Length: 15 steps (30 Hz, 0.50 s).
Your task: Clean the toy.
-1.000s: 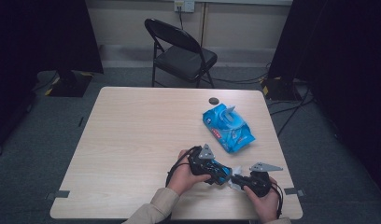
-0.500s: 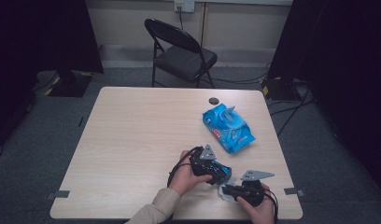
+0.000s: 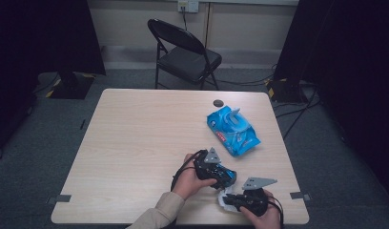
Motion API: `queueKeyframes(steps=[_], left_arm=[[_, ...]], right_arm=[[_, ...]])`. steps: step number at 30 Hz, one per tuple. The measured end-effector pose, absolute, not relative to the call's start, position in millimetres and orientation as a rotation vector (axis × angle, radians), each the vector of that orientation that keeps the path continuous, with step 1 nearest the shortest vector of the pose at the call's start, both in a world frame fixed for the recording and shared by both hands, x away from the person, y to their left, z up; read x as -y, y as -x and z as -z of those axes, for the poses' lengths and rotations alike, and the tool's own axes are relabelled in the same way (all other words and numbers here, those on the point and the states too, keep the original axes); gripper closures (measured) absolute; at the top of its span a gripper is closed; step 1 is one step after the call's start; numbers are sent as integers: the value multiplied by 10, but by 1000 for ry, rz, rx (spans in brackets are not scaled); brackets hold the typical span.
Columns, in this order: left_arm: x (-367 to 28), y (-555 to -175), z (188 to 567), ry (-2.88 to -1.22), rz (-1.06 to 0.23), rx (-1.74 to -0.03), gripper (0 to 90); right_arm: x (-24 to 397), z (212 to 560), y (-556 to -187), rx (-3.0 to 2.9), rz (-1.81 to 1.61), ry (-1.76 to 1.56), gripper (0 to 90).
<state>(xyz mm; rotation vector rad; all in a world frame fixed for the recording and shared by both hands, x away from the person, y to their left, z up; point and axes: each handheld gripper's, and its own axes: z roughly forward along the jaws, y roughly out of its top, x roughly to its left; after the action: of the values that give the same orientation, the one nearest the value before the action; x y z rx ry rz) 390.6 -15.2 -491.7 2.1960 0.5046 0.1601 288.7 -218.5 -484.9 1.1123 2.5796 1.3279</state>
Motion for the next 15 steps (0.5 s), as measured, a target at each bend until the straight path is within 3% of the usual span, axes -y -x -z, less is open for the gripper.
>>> queueKeyframes(steps=[7,15], left_arm=[[140,-3914,4920,-2195,-163,-490,142],[129,-3909,4929,-2185,-162,-485,143]], right_arm=[[2571,4601,-2931,-2368,-1406,-1195,847],[2851,4616,-3075,-2154,-1341,-1303,845]])
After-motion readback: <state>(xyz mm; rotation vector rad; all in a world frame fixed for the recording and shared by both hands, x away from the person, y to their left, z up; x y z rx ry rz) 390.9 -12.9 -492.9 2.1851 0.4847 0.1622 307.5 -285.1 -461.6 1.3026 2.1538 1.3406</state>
